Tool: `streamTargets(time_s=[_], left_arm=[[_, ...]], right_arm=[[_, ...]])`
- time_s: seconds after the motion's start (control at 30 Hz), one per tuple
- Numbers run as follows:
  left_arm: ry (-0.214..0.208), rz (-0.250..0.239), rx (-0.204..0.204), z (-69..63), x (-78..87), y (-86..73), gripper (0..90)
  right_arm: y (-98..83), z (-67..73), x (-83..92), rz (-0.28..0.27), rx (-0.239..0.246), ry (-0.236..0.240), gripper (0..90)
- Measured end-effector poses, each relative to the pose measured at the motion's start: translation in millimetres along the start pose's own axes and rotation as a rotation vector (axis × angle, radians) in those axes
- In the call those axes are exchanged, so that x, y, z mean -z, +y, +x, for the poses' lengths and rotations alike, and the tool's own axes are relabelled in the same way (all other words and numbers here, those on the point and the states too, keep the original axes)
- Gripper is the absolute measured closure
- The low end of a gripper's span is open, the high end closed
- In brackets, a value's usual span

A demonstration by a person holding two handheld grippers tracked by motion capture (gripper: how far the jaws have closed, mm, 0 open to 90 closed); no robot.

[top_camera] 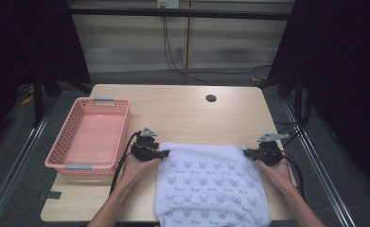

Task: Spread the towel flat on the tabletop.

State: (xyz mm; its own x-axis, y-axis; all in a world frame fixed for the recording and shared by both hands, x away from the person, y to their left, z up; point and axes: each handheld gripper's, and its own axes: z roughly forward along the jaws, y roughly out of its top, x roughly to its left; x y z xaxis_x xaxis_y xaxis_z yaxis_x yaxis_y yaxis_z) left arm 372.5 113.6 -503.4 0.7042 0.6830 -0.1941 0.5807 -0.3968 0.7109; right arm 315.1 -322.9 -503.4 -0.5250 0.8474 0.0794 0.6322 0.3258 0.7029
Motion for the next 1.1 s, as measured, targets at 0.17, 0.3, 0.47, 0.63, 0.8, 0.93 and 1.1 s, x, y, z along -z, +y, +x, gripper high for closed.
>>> streamTargets(time_s=[0.17, 0.3, 0.47, 0.63, 0.8, 0.93, 1.1], left_arm=[[-0.012, 0.016, -0.045, -2.8, -6.4, 5.9, 48.1], [-0.045, 0.014, -0.045, -5.4, -12.9, 9.6, 73.2], [-0.090, -0.002, -0.029, -5.3, -11.0, 10.7, 85.8], [-0.137, -0.086, -0.053, -13.1, 9.6, 26.0, 86.0], [-0.129, -0.169, -0.071, -11.0, 36.3, 48.1, 86.2], [-0.121, -0.212, -0.073, -2.7, 57.1, 64.7, 86.5], [-0.108, -0.268, -0.065, 4.9, 75.9, 80.0, 86.6]], right_arm=[[0.1, -1.4, -0.2, -0.002, 0.000, 0.008, 86.3], [0.1, -1.3, -0.1, -0.001, -0.007, 0.007, 86.3], [1.4, -4.2, 0.4, -0.006, -0.021, 0.033, 86.4], [9.8, -7.6, 13.0, -0.083, -0.053, 0.056, 86.4], [30.0, -14.1, 37.6, -0.205, -0.091, 0.072, 86.6], [52.7, -15.8, 55.3, -0.263, -0.082, 0.069, 86.6], [78.1, -16.1, 67.8, -0.313, -0.064, 0.070, 86.7]])
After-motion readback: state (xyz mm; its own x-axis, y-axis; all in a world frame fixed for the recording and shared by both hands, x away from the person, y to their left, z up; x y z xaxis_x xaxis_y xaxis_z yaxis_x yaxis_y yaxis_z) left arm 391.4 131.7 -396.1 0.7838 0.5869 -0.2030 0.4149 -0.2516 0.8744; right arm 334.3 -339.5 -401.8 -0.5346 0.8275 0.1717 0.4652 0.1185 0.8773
